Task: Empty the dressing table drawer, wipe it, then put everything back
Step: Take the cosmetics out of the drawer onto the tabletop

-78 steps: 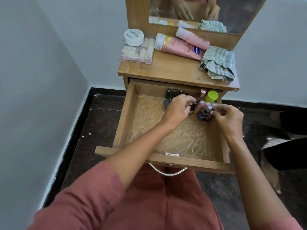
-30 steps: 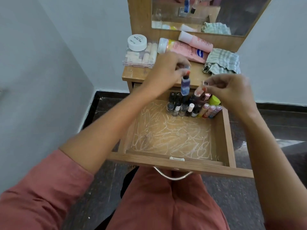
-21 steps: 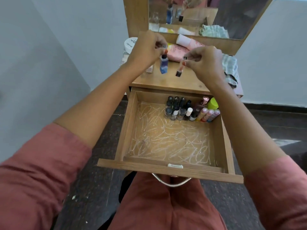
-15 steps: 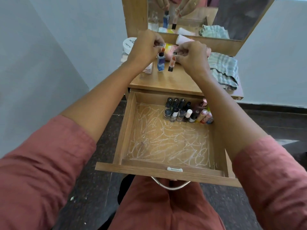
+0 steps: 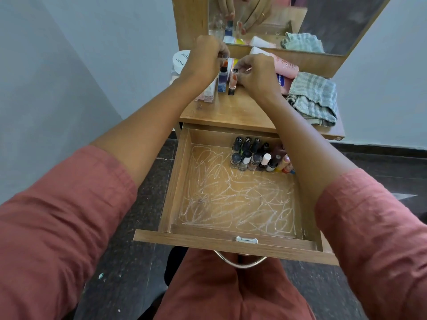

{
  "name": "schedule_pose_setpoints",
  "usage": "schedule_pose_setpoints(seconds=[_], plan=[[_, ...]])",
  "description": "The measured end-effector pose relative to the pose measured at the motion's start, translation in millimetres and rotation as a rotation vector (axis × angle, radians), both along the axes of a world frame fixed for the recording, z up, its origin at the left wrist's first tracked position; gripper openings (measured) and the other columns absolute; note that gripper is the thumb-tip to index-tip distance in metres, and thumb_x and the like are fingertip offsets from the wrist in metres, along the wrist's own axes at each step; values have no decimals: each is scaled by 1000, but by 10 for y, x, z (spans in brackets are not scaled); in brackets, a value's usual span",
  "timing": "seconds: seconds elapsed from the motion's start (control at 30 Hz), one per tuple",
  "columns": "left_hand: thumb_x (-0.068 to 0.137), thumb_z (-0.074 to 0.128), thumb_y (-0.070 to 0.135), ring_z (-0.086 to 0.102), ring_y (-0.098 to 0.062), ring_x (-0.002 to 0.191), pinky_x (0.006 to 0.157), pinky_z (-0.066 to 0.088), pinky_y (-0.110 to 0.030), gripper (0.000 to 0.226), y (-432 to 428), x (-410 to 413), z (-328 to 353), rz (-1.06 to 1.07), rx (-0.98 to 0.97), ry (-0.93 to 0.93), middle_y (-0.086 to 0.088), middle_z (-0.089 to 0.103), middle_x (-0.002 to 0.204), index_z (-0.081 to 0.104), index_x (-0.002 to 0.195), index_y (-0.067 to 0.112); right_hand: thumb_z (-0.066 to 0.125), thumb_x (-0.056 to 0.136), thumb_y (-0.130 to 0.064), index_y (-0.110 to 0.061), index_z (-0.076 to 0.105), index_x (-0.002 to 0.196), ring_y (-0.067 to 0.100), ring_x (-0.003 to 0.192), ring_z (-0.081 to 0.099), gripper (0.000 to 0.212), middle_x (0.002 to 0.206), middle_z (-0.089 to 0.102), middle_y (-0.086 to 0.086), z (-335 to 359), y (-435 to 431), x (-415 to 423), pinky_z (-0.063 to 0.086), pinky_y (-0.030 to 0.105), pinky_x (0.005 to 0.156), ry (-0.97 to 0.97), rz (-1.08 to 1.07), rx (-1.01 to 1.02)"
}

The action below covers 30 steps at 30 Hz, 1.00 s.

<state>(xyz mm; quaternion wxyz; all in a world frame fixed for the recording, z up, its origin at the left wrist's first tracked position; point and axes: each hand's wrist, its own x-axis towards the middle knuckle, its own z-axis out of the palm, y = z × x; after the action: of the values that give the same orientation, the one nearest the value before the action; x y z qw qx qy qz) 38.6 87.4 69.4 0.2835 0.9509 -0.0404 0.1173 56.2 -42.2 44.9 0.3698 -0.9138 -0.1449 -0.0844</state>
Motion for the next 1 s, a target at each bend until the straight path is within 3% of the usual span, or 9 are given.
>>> schedule_pose_setpoints(seconds=[0.13,0.23,0.4,0.57,0.67,0.77,0.9,1.0], plan=[[92,46,3,58,-26,103,80,39,-20,26,-34,33,44,-1,16,38,-16,64,113,65,109,2,56,84,2,2,65,99,-10,58,41,17,84,54,3,-18,26,16,37,-2,58,-5,-4,31],[90,52,6,52,-14,88,93,46,-28,23,-34,62,26,21,15,48,-9,60,100,65,110,3,58,84,0,1,65,101,-8,60,44,18,87,57,3,-22,50,28,37,-3,57,-5,-9,26],[88,56,6,52,-12,84,86,49,-28,18,-10,50,-7,31,-28,30,-12,64,100,66,103,4,58,83,-1,0,65,102,8,80,50,20,101,65,13,-51,73,50,36,-3,58,-32,-26,5],[87,56,6,53,-15,79,79,49,-27,9,-3,16,-18,18,-23,21,-4,54,83,64,84,9,54,83,3,-1,63,106,10,78,52,25,88,60,8,-89,52,43,39,7,62,-10,-35,23],[87,55,3,46,-13,75,69,43,-18,31,5,-44,1,41,-21,-42,-3,47,78,44,65,23,53,83,4,-2,59,114,10,79,55,32,93,64,12,-110,37,10,42,5,63,3,-33,49],[89,52,2,48,-10,79,63,36,-5,24,6,-177,40,65,-58,-87,-2,49,87,51,76,23,53,84,4,-2,56,118,7,75,52,35,97,62,12,-78,-10,-42,40,1,60,-2,-43,60],[88,51,0,53,-6,84,75,46,-13,23,-38,-417,-69,45,-146,-154,-2,57,92,65,105,6,54,83,3,-2,61,112,-3,64,45,30,89,55,2,-31,-128,-221,40,2,61,-60,-61,81],[86,53,-1,56,-8,86,80,47,-17,23,-98,-640,-187,-6,-234,-145,-7,63,100,66,105,6,58,82,1,0,64,100,10,74,53,18,85,57,2,-29,-223,-416,43,12,67,-36,-64,117]])
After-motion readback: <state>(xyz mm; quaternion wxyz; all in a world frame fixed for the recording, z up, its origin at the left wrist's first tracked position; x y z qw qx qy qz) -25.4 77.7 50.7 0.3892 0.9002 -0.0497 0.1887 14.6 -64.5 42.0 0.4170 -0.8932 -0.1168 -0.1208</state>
